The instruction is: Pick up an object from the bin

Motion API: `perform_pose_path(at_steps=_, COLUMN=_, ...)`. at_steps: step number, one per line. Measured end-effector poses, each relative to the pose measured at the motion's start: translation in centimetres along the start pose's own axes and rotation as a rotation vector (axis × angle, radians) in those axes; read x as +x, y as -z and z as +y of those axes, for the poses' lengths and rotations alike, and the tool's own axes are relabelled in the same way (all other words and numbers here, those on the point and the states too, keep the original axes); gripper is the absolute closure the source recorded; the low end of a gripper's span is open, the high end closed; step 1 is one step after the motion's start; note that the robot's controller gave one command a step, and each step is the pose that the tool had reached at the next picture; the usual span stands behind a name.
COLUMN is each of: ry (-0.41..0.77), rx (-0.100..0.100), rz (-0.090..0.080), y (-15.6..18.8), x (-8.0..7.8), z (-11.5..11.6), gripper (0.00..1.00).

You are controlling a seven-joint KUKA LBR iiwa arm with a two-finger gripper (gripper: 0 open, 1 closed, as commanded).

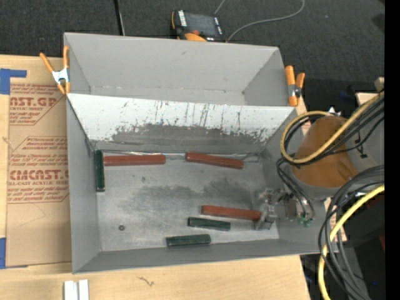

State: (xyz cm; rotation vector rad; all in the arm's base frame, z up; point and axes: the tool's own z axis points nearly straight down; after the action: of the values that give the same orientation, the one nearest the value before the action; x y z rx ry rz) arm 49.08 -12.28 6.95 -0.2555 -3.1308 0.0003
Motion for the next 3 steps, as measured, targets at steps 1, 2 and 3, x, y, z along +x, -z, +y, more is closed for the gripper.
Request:
perform_pose_path(at_steps=1, ry=0.024, rx=0.000, rz=-0.011, y=13.0, x=-2.4, z=0.6, gripper=1.00)
perform_pose_path(at_steps=2, ry=0.026, rx=-0.002, rz=-0.005, y=17.2, x=0.7, z=2.5, gripper=1.00)
perform_pose_path(at_steps=3, ry=0.149, rx=-0.002, rz=0.004, y=9.7, x=-1.1, z=5.7, gripper=1.00)
